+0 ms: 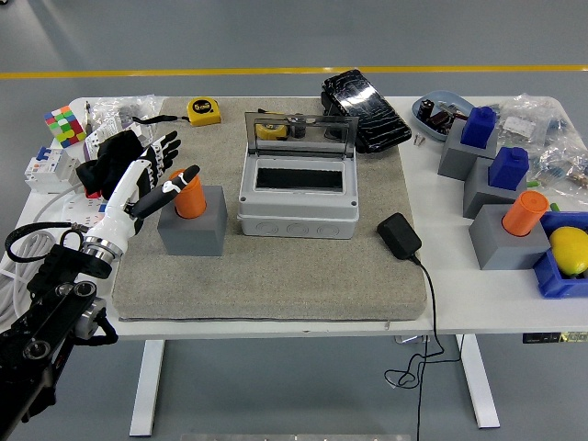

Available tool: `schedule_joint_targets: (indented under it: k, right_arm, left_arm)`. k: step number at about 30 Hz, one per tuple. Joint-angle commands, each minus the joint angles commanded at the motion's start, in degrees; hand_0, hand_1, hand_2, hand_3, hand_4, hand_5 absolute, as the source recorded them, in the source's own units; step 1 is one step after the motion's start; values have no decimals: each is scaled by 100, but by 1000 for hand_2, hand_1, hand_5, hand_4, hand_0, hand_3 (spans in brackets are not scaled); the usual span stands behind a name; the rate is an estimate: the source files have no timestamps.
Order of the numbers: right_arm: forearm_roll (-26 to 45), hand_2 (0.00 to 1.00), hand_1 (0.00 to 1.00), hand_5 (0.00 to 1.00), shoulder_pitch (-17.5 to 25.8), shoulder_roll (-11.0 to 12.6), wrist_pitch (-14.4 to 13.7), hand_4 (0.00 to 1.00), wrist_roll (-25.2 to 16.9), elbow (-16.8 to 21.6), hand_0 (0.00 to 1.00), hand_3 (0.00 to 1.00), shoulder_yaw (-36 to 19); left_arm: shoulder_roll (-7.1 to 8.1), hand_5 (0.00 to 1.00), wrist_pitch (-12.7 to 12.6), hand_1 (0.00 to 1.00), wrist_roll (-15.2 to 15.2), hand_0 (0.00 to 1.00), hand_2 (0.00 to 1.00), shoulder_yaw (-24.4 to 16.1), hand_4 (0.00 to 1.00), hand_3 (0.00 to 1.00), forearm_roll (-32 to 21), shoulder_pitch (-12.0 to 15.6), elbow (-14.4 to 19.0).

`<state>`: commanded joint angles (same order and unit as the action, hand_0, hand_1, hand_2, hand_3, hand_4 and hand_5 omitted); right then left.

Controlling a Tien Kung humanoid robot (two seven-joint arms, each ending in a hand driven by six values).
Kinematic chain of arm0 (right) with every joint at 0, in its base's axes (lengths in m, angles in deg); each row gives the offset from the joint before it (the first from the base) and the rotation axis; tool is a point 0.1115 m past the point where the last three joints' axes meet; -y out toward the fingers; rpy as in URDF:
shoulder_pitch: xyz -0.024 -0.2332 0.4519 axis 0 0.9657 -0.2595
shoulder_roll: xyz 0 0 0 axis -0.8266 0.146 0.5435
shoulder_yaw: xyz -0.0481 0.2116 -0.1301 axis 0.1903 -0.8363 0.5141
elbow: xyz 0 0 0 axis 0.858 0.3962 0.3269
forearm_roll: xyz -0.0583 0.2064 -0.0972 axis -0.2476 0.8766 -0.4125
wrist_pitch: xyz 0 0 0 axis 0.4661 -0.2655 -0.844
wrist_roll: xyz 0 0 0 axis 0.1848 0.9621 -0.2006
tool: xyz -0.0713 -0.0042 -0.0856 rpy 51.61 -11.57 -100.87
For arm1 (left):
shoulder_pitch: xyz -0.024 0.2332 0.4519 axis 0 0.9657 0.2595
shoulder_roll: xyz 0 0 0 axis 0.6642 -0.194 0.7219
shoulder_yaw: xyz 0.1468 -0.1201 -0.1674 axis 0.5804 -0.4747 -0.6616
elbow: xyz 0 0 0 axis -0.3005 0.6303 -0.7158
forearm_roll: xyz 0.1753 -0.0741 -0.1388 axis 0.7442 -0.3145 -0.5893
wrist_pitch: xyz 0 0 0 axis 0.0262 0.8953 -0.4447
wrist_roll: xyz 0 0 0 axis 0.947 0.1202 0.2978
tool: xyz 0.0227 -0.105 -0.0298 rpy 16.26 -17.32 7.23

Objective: Fetch the battery,place it into the box,close the lid of the box

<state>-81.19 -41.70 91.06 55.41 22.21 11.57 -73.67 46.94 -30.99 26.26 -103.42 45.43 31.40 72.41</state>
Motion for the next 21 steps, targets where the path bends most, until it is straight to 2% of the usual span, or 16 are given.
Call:
schedule_joint_targets:
  k: [6,7,12,13,18,19,21]
  right_arm:
    - [7,593,594,494,-8,9,1,922,3,1,556,551,38]
    - [4,592,592,494,-12,11,0,922,3,2,555,551,38]
    - [-4,592,592,494,-20,9,0,922,1,6,555,551,35]
    - [-4,592,593,494,-19,8,1,922,1,6,556,551,33]
    - [4,592,593,494,-4,3,5,922,3,4,556,551,34]
    - [4,592,594,492,0,2,6,924,4,3,556,551,33]
    - [6,592,594,492,8,-1,6,924,4,2,556,551,30]
  left_arm:
    - [-22,452,-94,906,-193,915,912,129,998,863,-116,-22,-118]
    - [-28,243,-107,801,-215,789,819,148,998,791,-126,-35,-142]
    - [-68,243,-175,801,-304,789,819,229,998,791,-180,-104,-315]
    - [-79,165,-170,727,-319,721,741,242,998,736,-196,-115,-358]
    - [-142,165,-249,727,-462,721,741,295,998,736,-245,-148,-500]
    - [-158,113,-271,642,-491,658,651,301,998,684,-252,-154,-519]
    - [-190,113,-315,642,-544,658,651,316,998,684,-260,-171,-553]
